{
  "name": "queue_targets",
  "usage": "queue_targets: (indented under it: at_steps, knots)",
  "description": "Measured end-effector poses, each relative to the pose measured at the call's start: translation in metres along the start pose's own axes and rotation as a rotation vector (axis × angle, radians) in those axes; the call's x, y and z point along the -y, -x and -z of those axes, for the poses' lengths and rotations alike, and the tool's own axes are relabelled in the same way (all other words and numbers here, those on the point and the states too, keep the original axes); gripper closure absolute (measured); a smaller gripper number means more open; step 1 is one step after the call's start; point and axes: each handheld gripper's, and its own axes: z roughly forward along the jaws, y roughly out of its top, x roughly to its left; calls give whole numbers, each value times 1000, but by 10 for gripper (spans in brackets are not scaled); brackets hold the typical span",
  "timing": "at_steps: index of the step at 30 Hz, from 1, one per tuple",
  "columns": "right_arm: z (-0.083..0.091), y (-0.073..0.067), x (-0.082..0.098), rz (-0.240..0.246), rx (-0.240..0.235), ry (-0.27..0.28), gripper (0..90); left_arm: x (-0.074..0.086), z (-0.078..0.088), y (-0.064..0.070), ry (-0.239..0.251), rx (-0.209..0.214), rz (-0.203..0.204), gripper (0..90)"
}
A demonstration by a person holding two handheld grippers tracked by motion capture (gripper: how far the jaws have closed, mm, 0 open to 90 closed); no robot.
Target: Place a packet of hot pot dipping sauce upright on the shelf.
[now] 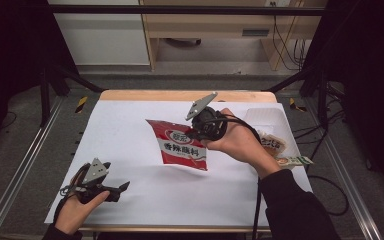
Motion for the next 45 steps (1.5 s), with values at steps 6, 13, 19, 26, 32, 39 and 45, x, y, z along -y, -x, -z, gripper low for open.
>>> queue_targets:
  at_steps: [6, 13, 19, 26, 32, 39, 45]
  knots:
    - [16, 9, 0, -9, 33, 32, 897, 3, -3, 0, -11, 6, 18, 55]
    - [41, 26, -1, -35, 107, 55, 898, 1, -4, 9, -19, 10, -8, 56]
    - [49, 33, 0, -38, 160, 46, 899, 2, -5, 11, -37, 0, -25, 56]
    - [54, 41, 6, -54, 197, 65, 899, 4, -6, 7, -42, -3, -11, 56]
    - [56, 50, 9, -73, 229, 90, 899, 4, -7, 7, -53, -2, -15, 56]
    - [56, 55, 10, -80, 266, 86, 899, 4, -8, 7, -56, -3, -15, 56]
    - [60, 59, 10, -85, 295, 110, 899, 5, -8, 8, -61, 0, -18, 56]
